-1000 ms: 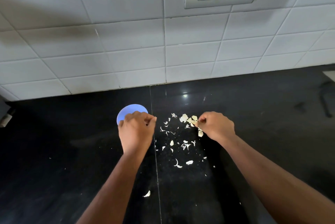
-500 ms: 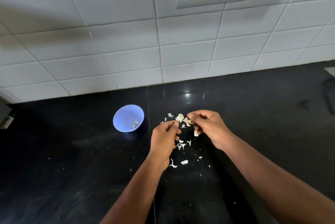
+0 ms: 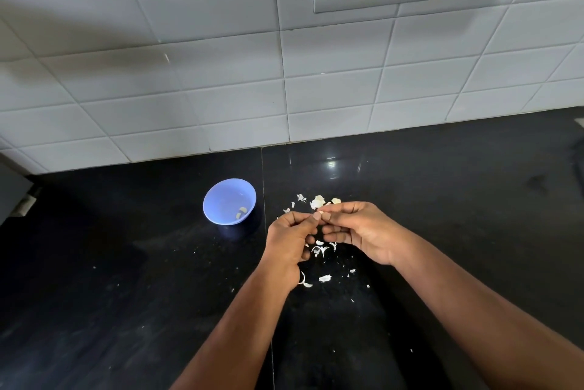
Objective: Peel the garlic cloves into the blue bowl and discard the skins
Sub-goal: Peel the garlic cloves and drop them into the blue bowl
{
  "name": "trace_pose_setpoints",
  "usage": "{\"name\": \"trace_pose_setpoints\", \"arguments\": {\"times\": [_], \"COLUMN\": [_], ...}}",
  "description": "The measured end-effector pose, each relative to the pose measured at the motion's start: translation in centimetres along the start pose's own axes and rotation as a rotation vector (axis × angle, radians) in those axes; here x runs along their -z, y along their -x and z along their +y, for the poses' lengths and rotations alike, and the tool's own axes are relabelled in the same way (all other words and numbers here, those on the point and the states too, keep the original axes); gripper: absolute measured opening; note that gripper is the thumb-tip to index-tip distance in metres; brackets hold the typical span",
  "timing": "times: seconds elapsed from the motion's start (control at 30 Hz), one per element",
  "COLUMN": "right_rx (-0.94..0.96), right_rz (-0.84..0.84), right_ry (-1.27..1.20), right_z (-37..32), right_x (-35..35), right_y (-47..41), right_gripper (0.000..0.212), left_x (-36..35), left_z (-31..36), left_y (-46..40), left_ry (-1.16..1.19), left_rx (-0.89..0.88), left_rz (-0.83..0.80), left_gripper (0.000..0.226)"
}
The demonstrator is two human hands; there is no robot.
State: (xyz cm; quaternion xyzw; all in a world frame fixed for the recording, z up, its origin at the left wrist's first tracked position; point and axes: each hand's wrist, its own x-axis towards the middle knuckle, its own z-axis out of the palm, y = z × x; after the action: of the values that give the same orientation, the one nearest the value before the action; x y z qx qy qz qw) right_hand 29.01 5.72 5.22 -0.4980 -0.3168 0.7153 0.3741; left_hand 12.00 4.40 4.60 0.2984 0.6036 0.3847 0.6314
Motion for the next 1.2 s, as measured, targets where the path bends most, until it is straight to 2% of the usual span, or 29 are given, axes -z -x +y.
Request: {"name": "trace_pose_setpoints", "arguments": {"times": [0.13, 0.3, 0.4, 0.57, 0.67, 0.8, 0.87, 0.97, 1.03, 1.1, 1.2], "right_rx": [-0.043, -0.081, -0.110, -0.198, -0.181, -0.130, -0.131, -0.108, -0.015, 0.046, 0.059], "right_rz": [0.004, 0.059, 0.084, 0.179, 0.182, 0.084, 0.094, 0.217, 0.277, 0.245, 0.158], "right_ry": [0.093, 0.623, 0.727, 1.023, 1.017, 0.631, 0.614, 1.206, 1.415, 1.310, 0.659], "right_z": [-1.0, -2.9, -3.2, -0.6, -0.8, -1.6, -1.5, -0.7, -0.3, -0.4, -0.2], "right_x": [-0.7, -2.2, -2.9, -3.1, -3.2, -3.2, -2.7, -2.0, -2.1, -2.1, -2.3], "right_y": [-0.4, -2.1, -3.4, -4.7, -4.5, -3.3, -3.3, -4.1, -4.2, -3.9, -2.3], "right_gripper": [0.019, 0.011, 0.008, 0.024, 0.024, 0.008, 0.008, 0.016, 0.015, 0.019, 0.012], "left_x": [1.2, 2.8, 3.7, 3.8, 3.4, 2.9, 2.7, 2.3, 1.9, 1.5, 1.2], "left_z": [0.4, 0.7, 0.4, -0.2, -0.6, -0.8, -1.0, -0.9, -0.7, -0.5, -0.4], "left_y": [-0.2, -0.9, -1.3, -1.4, -1.3, -1.3, -1.4, -1.3, -1.1, -0.8, -0.5], "left_ry": [-0.023, 0.029, 0.036, 0.008, -0.013, -0.017, -0.013, -0.007, -0.035, -0.073, -0.078], "left_rx": [0.021, 0.058, 0.056, 0.034, 0.027, 0.032, 0.046, 0.051, 0.052, 0.070, 0.100], "left_rz": [-0.025, 0.085, 0.121, 0.124, 0.111, 0.073, 0.067, 0.076, 0.069, 0.058, 0.036], "left_gripper": [0.010, 0.011, 0.014, 0.013, 0.011, 0.012, 0.012, 0.011, 0.011, 0.012, 0.014]}}
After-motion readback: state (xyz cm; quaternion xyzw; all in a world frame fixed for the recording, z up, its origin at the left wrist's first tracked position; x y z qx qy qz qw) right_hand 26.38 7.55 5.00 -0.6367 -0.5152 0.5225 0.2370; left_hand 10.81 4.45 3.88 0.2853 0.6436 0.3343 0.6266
